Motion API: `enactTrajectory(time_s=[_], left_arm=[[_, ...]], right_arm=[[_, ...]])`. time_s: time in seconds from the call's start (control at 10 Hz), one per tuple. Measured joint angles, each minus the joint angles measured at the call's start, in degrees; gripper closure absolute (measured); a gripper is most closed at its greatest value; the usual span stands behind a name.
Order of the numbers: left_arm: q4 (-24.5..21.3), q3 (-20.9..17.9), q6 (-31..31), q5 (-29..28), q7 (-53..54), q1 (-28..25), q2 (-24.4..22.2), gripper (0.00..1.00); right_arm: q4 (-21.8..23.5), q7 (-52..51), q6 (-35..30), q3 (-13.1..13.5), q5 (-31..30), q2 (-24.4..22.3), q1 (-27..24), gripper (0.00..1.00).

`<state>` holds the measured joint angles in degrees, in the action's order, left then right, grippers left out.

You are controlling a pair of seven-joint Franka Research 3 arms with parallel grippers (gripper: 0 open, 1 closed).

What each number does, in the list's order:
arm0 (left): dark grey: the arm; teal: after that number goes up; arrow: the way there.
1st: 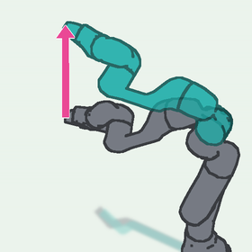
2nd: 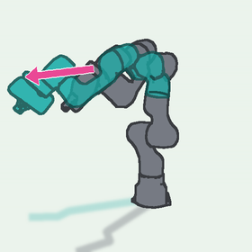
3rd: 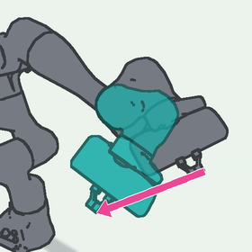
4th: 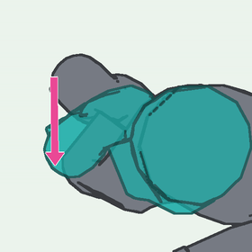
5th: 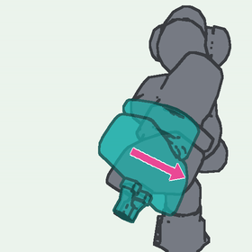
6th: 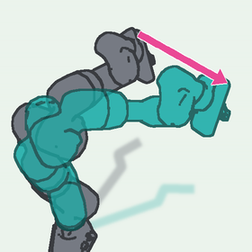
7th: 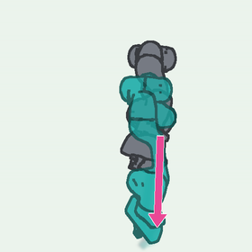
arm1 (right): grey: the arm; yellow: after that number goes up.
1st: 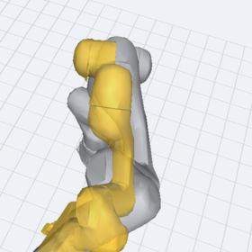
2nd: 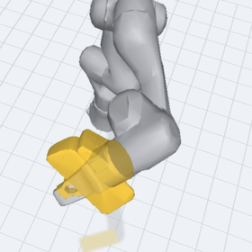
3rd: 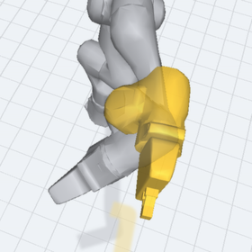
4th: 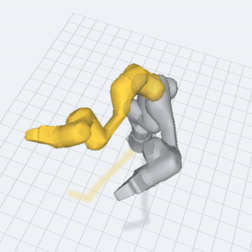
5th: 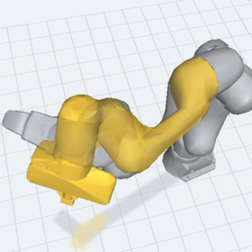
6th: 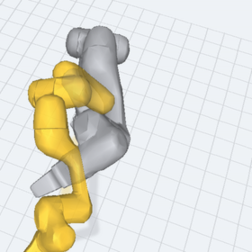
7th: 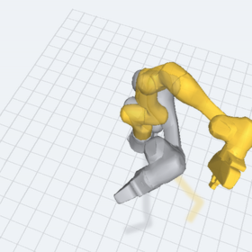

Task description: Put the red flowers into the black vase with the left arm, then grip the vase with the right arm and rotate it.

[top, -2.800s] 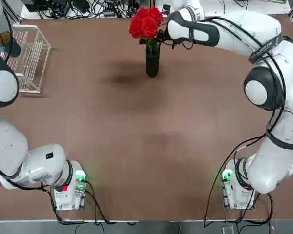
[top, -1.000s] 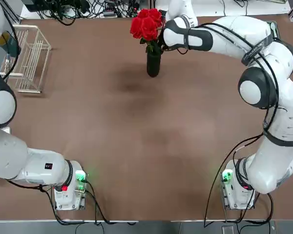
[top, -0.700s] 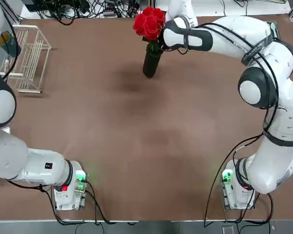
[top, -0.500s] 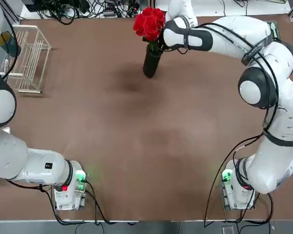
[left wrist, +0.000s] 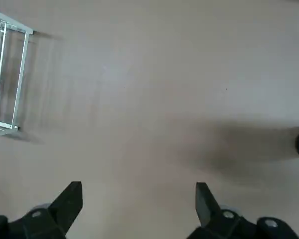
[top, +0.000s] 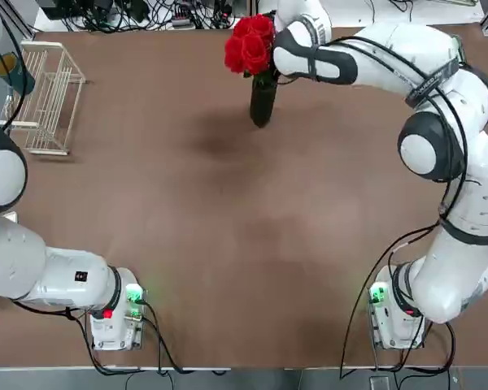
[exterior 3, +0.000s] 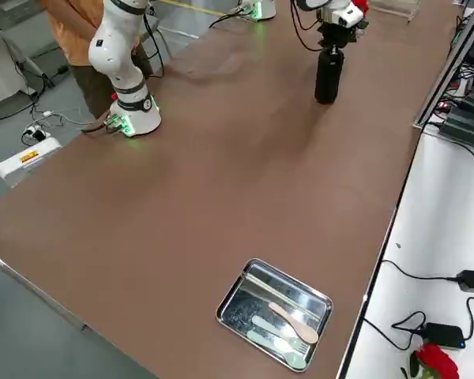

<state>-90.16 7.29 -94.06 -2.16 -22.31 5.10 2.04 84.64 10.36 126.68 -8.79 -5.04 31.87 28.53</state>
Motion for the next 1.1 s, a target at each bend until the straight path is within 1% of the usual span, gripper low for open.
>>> enactTrajectory(time_s=[0.4, 0.6, 0.7, 0.8, 1.1], left_arm=[[0.0, -0.2, 0.0, 1.7, 0.0, -0.3, 0.0, 0.0], [0.0, -0.4, 0.0, 2.6, 0.0, -1.4, 0.0, 0.0], [0.0, -0.4, 0.0, 2.8, 0.0, -1.5, 0.0, 0.0], [0.0, -0.4, 0.0, 2.8, 0.0, -1.5, 0.0, 0.0], [0.0, -0.5, 0.2, 3.0, 0.0, -2.8, 0.0, 0.0]], right_arm=[[0.0, -26.5, -1.7, 0.5, -3.5, -1.7, -0.3, 0.72], [0.0, -39.9, -1.2, 0.6, -4.0, -1.7, -0.5, 0.72], [0.1, -45.3, 0.2, 0.7, -4.0, -1.6, -0.7, 0.72], [0.1, -48.2, 1.5, 0.7, -4.0, -1.3, -0.8, 0.72], [0.6, -49.3, 2.1, 0.6, -4.0, 1.0, -0.8, 0.72]])
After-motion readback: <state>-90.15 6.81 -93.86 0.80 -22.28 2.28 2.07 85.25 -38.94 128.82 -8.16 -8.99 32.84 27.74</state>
